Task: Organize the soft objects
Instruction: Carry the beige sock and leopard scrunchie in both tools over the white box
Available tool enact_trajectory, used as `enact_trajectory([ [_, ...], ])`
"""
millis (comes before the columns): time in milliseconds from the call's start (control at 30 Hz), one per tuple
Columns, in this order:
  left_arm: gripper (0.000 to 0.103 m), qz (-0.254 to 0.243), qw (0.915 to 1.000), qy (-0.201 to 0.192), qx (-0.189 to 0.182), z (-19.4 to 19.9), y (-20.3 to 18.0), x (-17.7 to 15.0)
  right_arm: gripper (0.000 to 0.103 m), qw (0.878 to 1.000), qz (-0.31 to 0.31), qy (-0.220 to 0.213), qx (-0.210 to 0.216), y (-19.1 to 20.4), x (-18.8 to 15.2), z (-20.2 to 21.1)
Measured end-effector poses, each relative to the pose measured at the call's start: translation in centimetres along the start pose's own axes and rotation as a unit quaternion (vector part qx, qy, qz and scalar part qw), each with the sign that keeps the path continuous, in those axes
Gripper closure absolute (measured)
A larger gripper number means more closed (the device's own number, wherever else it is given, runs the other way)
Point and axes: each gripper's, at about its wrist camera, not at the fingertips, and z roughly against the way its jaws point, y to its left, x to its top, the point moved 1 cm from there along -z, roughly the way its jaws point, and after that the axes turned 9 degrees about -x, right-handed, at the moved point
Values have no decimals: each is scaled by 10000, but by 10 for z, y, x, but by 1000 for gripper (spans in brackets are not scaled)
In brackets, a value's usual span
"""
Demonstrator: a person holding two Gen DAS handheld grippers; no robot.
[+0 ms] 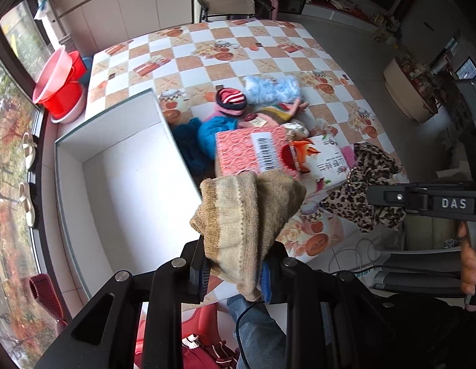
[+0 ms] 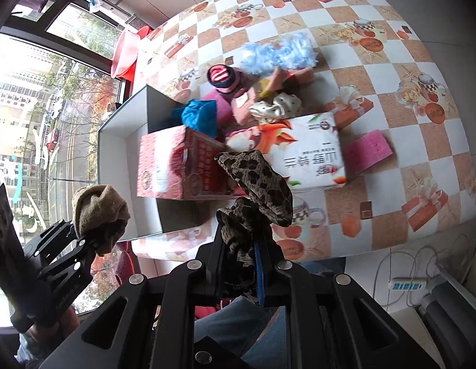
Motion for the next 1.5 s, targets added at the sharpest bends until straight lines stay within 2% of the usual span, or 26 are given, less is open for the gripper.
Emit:
enact_trajectory([
  [267,75,389,9992,-94,43,6,35,-15,86,9994,327,4,-65,37,-7,-1],
  [467,75,691,9974,-128,128,10,58,-30,86,9968,798,51,-61,72,-11,-7],
  [967,75,1419,9885,-318,414,25,119,-53,86,9805,1958,153,59,158,-8,-23],
  [1233,75,1718,9833,-314,509,19,140,-60,86,9716,2359,187,74,201,6,-34],
  [1500,75,1792,9822,-150,552,-1,147,-61,86,9665,2541,356,11,221,8,-56],
])
